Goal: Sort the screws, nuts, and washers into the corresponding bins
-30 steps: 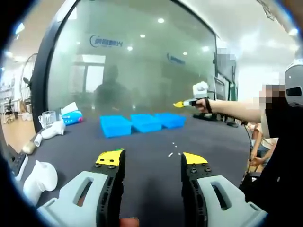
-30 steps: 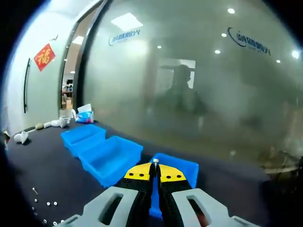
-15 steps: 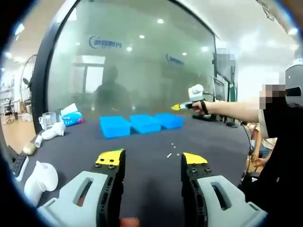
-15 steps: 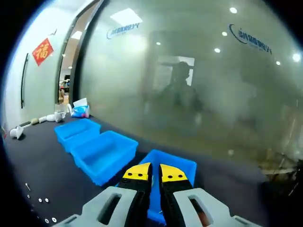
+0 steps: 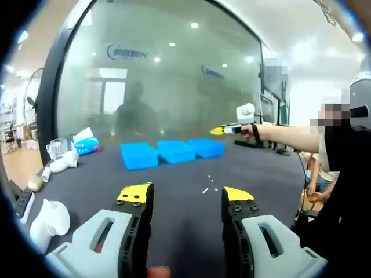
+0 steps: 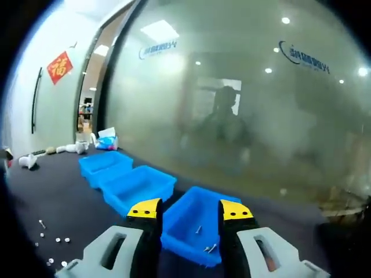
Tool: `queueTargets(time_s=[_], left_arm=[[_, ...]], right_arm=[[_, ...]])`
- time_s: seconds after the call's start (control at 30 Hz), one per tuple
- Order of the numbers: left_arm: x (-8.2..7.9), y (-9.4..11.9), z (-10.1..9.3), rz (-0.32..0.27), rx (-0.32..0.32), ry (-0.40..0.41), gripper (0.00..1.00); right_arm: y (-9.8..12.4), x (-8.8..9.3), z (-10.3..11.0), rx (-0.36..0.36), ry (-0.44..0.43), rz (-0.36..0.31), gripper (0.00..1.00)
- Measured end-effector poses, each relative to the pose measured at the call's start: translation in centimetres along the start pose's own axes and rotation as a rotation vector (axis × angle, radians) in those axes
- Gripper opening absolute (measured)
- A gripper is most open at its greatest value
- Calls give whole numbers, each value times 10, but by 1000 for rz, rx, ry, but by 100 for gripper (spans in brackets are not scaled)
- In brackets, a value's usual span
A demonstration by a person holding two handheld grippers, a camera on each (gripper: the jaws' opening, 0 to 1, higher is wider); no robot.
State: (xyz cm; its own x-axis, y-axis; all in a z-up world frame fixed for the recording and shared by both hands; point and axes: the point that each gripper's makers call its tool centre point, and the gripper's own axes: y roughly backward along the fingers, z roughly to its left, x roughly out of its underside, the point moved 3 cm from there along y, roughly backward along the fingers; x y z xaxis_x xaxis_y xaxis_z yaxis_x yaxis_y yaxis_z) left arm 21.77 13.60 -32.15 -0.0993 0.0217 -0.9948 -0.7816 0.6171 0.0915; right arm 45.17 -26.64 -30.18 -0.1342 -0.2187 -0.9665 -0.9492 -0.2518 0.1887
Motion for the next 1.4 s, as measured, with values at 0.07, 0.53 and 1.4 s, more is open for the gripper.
queueTargets(time_s=[0.07, 0.53, 1.4], left_arm=[[0, 0, -1, 1, 0, -1, 46], [-1, -1, -7, 5, 13, -6, 46], [1, 1, -13, 21, 37, -21, 46]], right_arm=[[10, 0, 5, -16, -7, -7, 35], [101, 0, 58, -169, -30, -69, 34], [215, 48, 111, -338, -2, -79, 34]])
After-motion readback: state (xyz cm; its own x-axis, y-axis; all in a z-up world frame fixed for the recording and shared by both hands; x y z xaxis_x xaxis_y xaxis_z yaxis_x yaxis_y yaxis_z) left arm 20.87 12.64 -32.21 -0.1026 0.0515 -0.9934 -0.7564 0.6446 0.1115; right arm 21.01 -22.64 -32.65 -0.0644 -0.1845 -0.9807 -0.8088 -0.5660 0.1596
